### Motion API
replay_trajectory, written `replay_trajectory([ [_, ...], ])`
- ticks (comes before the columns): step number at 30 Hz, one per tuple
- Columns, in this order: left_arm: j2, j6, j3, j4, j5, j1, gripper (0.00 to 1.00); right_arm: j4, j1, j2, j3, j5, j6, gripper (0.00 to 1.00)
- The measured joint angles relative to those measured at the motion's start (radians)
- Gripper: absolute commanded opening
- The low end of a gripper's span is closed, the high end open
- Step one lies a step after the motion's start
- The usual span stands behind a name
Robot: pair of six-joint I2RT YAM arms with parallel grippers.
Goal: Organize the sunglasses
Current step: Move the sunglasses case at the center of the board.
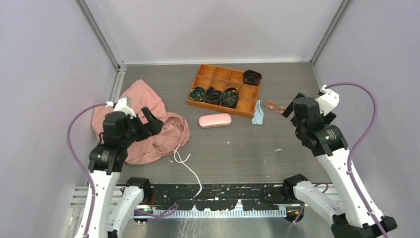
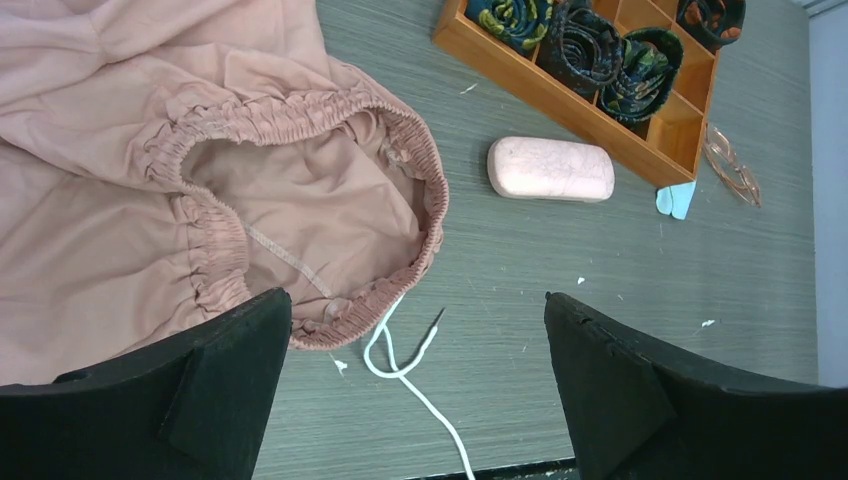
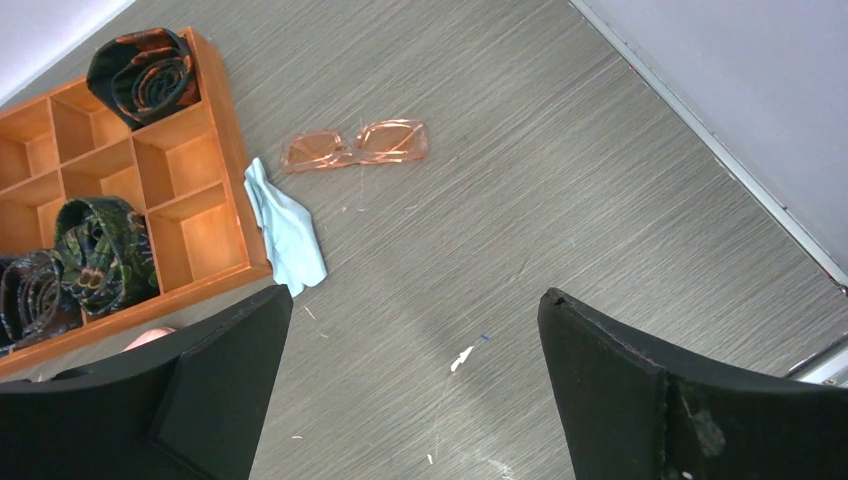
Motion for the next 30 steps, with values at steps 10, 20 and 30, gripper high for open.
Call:
replay_trajectory([
  [10, 0.064, 0.000, -0.002, -0.011, 0.060, 0.000, 1.00, 0.044, 0.000, 0.002, -0.045, 0.002, -0.001, 1.00],
  [20, 0.046, -0.068, -0.187, 0.054, 0.125, -0.234, 1.00, 0.098, 0.000, 0.006, -0.156, -0.068, 0.008, 1.00],
  [30, 0.312, -0.089, -0.200, 0.219, -0.141, -0.643, 0.98, 0.118, 0.000, 0.108, -0.204, -0.208, 0.051, 1.00],
])
